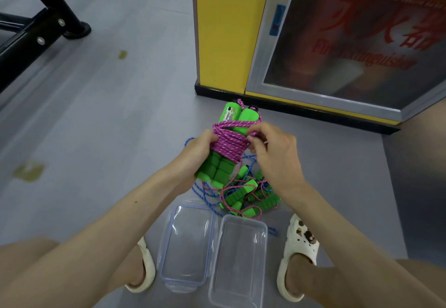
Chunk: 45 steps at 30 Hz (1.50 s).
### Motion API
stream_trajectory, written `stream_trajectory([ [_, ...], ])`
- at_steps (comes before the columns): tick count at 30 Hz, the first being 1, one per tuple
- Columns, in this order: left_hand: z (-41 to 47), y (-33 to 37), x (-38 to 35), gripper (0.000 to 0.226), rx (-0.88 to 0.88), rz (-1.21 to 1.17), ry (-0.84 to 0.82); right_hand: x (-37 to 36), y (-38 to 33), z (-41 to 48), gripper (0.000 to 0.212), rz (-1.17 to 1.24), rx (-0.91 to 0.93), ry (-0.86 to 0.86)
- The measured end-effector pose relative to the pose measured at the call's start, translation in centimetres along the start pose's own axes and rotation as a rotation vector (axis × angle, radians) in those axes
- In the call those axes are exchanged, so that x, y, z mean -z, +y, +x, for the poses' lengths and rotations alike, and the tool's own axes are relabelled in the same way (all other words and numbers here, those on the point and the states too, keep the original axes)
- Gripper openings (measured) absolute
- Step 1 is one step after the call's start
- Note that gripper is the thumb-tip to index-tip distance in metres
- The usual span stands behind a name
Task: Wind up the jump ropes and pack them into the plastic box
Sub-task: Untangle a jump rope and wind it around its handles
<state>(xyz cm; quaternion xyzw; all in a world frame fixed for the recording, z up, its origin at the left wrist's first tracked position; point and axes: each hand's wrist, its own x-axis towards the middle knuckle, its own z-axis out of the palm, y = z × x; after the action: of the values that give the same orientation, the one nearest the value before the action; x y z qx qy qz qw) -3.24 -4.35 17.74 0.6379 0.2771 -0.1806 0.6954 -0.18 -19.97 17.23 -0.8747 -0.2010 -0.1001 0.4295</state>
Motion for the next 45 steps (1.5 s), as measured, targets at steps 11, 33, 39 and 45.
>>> stream_trajectory([
  [11,-0.2,-0.2,-0.3,0.017,-0.1,0.064,0.0,-0.3,-0.2,-0.2,0.016,0.041,-0.021,-0.038],
  [33,-0.2,-0.1,-0.4,0.017,-0.062,0.041,0.006,-1.7,-0.4,-1.5,0.006,-0.127,-0.041,-0.114],
  [39,-0.3,-0.4,-0.6,0.022,-0.106,0.054,0.057,-1.7,-0.9,-1.0,0.006,-0.097,-0.054,-0.133],
  [45,-0.3,-0.7,-0.9,0.012,-0.128,0.05,0.082,-1.9,-0.8,-1.5,0.005,-0.161,0.022,-0.109],
])
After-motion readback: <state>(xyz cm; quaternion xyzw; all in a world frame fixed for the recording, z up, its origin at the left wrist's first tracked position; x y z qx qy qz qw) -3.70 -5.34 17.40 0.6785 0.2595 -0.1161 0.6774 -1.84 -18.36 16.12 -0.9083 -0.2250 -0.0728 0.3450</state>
